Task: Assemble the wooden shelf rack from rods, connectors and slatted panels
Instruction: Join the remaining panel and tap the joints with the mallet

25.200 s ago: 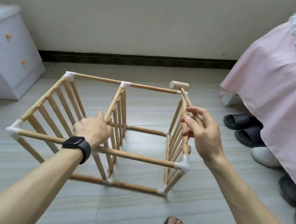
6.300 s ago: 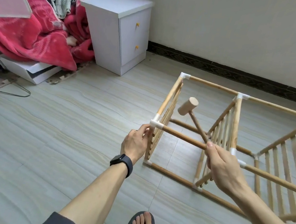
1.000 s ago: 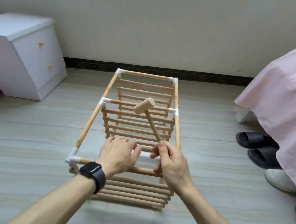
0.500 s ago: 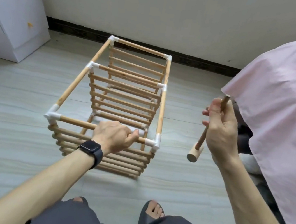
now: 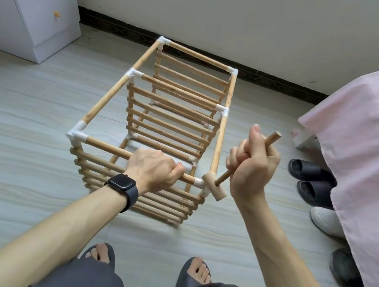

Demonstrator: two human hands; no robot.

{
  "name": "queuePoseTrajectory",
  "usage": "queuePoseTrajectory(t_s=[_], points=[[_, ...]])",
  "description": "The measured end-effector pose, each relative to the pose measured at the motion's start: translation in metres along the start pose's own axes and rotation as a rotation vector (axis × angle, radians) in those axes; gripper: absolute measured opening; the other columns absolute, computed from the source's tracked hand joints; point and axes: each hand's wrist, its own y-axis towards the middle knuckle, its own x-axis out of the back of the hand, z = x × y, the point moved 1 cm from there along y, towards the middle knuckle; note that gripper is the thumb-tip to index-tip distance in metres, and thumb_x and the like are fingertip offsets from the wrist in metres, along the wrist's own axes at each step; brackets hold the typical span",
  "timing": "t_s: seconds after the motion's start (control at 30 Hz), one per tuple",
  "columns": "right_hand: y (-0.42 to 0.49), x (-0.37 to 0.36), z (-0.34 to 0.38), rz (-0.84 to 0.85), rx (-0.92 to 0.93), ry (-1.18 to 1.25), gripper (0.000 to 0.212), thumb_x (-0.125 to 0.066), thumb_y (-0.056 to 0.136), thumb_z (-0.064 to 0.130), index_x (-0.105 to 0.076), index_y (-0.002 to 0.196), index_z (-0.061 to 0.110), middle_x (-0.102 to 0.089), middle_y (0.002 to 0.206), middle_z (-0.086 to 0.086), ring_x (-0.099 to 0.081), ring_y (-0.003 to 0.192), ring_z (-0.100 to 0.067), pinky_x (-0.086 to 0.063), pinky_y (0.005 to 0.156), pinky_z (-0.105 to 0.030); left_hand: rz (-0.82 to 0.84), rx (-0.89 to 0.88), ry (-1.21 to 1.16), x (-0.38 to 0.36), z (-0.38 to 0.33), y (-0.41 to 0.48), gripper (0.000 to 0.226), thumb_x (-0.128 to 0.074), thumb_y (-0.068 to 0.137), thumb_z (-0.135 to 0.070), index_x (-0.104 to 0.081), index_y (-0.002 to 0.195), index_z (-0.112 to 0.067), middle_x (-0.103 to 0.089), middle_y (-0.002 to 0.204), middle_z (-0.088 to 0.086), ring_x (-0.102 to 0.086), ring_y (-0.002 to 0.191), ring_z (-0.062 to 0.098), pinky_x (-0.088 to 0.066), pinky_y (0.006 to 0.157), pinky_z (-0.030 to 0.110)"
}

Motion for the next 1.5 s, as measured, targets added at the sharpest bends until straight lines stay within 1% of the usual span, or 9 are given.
queuePoseTrajectory(t_s=[0.2,0.47,0.63,0.73,0.9,1.07,1.23,1.4,1.5], points=[[0.025,-0.013,0.025,0.086,0.199,0.142,0.05,-0.051,0.101,0.026,-0.044,0.052,0.027,-0.032,0.043,0.013,-0.026,0.032,-0.008,-0.025,0.039,-0.017,0.011,-0.002,0.009,-0.003,0.0,0.0,0.061,-0.018,0.099,-0.05,-0.047,0.055,-0.019,-0.049,0.053,-0.004,-0.043,0.05,0.012,-0.03,0.05,0.027],[0.004,-0.004,-0.015,0.039,0.045,-0.074,0.049,-0.046,0.101,0.02,-0.047,0.052,0.027,-0.036,0.046,0.012,-0.032,0.039,-0.009,-0.028,0.041,-0.024,0.026,-0.031,0.005,-0.005,0.002,-0.003,0.062,-0.014,0.098,-0.048,-0.048,0.055,-0.019,-0.048,0.052,-0.005,-0.041,0.048,0.013,-0.032,0.049,0.026],[0.006,0.044,0.0,-0.144,0.125,-0.498,0.044,-0.029,0.105,0.054,-0.057,0.079,0.031,-0.055,0.077,0.013,-0.054,0.077,-0.009,-0.05,0.081,-0.034,0.002,-0.096,0.079,-0.007,0.018,0.005,0.065,-0.003,0.091,-0.051,-0.043,0.052,-0.018,-0.041,0.048,-0.007,-0.039,0.044,0.012,-0.026,0.045,0.025],[-0.004,0.072,0.008,-0.089,-0.017,-0.443,0.044,-0.035,0.101,0.067,-0.06,0.089,0.032,-0.049,0.061,0.011,-0.041,0.05,-0.01,-0.038,0.046,-0.026,0.03,-0.093,0.086,-0.004,0.042,0.016,0.061,-0.007,0.095,-0.05,-0.041,0.054,-0.019,-0.043,0.052,-0.006,-0.041,0.05,0.013,-0.026,0.048,0.027],[-0.042,0.098,-0.004,0.197,-0.387,-0.127,0.03,-0.085,0.076,0.039,-0.069,0.093,0.018,-0.067,0.091,-0.009,-0.06,0.068,-0.02,-0.054,0.06,-0.03,-0.026,-0.018,0.057,0.002,0.069,0.019,0.053,0.001,0.092,-0.043,-0.047,0.079,-0.026,-0.063,0.092,-0.001,-0.048,0.09,0.016,-0.034,0.079,0.032],[-0.057,0.1,-0.033,0.167,-0.372,-0.579,0.022,-0.054,0.105,0.027,-0.07,0.089,0.025,-0.055,0.059,0.016,-0.049,0.058,-0.013,-0.042,0.057,-0.021,-0.204,0.036,-0.137,-0.006,0.054,-0.004,0.045,-0.024,0.105,-0.044,-0.06,0.119,-0.019,-0.056,0.13,0.009,-0.047,0.127,0.028,-0.045,0.104,0.047],[-0.069,0.094,-0.045,0.23,-0.232,-0.776,0.031,-0.041,0.107,0.021,-0.046,0.126,0.045,-0.062,0.079,0.011,-0.055,0.069,-0.003,-0.04,0.065,-0.015,-0.104,-0.142,-0.077,-0.026,0.037,-0.046,0.064,-0.04,0.103,-0.036,-0.016,0.161,-0.022,-0.009,0.169,0.003,-0.004,0.156,0.026,-0.008,0.125,0.044],[-0.074,0.091,-0.048,0.269,-0.103,-0.893,0.025,-0.047,0.106,0.033,-0.065,0.089,0.033,-0.039,0.05,0.012,-0.036,0.045,-0.007,-0.029,0.046,-0.02,-0.022,-0.058,-0.032,-0.028,0.036,-0.048,0.066,-0.021,0.103,-0.05,0.006,0.16,-0.029,0.018,0.166,-0.008,0.023,0.152,0.017,0.015,0.121,0.037],[-0.075,0.089,-0.049,0.334,-0.028,-1.034,0.025,-0.047,0.105,0.029,-0.06,0.084,0.028,-0.046,0.05,0.01,-0.042,0.046,-0.013,-0.031,0.048,-0.021,-0.025,-0.048,-0.054,-0.029,0.036,-0.049,0.063,-0.006,0.102,-0.055,0.004,0.16,-0.031,0.018,0.165,-0.012,0.023,0.151,0.014,0.015,0.122,0.037]])
